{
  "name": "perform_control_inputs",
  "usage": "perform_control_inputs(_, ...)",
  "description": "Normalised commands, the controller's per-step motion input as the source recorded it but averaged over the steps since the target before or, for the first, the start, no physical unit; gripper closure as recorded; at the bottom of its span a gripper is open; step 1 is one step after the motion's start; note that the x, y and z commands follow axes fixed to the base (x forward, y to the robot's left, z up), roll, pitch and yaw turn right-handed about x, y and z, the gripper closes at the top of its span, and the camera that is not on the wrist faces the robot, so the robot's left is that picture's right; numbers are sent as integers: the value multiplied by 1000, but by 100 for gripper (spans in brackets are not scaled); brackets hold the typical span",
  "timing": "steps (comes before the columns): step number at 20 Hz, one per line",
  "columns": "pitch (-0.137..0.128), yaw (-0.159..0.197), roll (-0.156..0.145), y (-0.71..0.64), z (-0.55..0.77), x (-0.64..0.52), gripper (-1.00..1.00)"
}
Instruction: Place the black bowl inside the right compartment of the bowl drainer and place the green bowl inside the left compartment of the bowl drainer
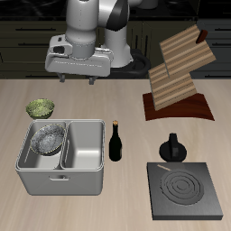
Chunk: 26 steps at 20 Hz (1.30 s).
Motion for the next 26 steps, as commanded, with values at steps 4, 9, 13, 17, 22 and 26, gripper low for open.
perform_control_inputs(4, -5, 0, -15, -51, -9, -132, -100)
perform_control_inputs(9, -8, -44, -44, -327, 8, -455, -100)
perform_control_inputs(13, -1, -19, 27, -39, -8, -375, -100)
perform_control_inputs(17, -10, 15, 14, 40, -21, -304, -100)
perform_control_inputs(22, -5, -7, 13, -24, 5, -145, -100)
perform_control_inputs(26, -56, 13, 31, -90, 37, -118, -100)
